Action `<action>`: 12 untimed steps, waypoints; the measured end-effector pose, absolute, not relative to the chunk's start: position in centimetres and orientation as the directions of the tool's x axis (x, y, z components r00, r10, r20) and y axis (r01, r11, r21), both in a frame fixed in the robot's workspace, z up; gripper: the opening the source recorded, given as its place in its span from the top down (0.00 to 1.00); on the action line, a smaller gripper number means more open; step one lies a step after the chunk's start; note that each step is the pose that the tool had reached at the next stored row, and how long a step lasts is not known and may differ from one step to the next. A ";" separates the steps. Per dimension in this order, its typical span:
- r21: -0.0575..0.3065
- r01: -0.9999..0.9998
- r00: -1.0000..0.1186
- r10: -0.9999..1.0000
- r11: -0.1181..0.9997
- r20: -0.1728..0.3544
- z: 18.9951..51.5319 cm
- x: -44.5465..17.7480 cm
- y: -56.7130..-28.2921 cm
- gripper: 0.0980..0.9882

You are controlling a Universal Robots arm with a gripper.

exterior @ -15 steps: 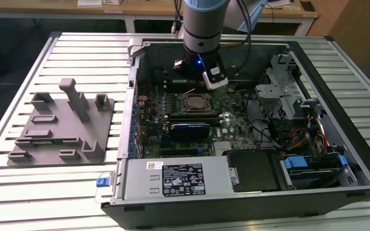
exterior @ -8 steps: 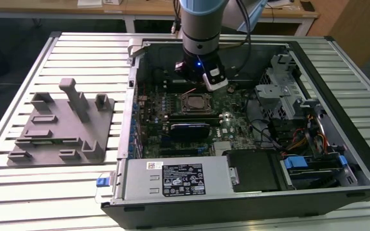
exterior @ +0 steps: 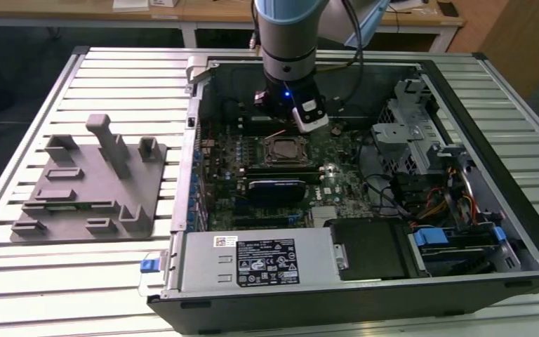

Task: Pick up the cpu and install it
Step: 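Install the first cpu locking lever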

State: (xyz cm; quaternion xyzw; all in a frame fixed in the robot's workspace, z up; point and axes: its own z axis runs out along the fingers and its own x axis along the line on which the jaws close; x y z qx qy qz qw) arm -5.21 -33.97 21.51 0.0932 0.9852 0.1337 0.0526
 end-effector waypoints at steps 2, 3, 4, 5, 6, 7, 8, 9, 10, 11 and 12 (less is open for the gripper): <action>0.273 0.182 -0.974 0.211 0.945 -0.079 21.4 -5.2 -33.9 0.99; 0.273 0.192 -0.972 0.220 0.943 -0.079 21.3 -5.2 -33.9 0.99; 0.273 0.202 -0.970 0.231 0.941 -0.079 21.3 -5.2 -33.9 0.99; 0.272 0.212 -0.967 0.242 0.939 -0.080 21.2 -5.2 -33.9 0.99; 0.272 0.223 -0.964 0.252 0.936 -0.080 21.1 -5.2 -33.9 0.99; 0.271 0.232 -0.962 0.262 0.934 -0.080 21.1 -5.2 -33.9 0.99; 0.271 0.241 -0.959 0.272 0.932 -0.080 21.0 -5.2 -33.9 0.99; 0.271 0.249 -0.957 0.280 0.930 -0.080 21.0 -5.3 -33.9 0.99; 0.271 0.256 -0.955 0.287 0.928 -0.080 20.9 -5.3 -33.9 0.99; 0.271 0.263 -0.953 0.294 0.926 -0.080 20.8 -5.3 -33.9 0.99; 0.271 0.269 -0.951 0.300 0.924 -0.080 20.8 -5.4 -33.8 0.99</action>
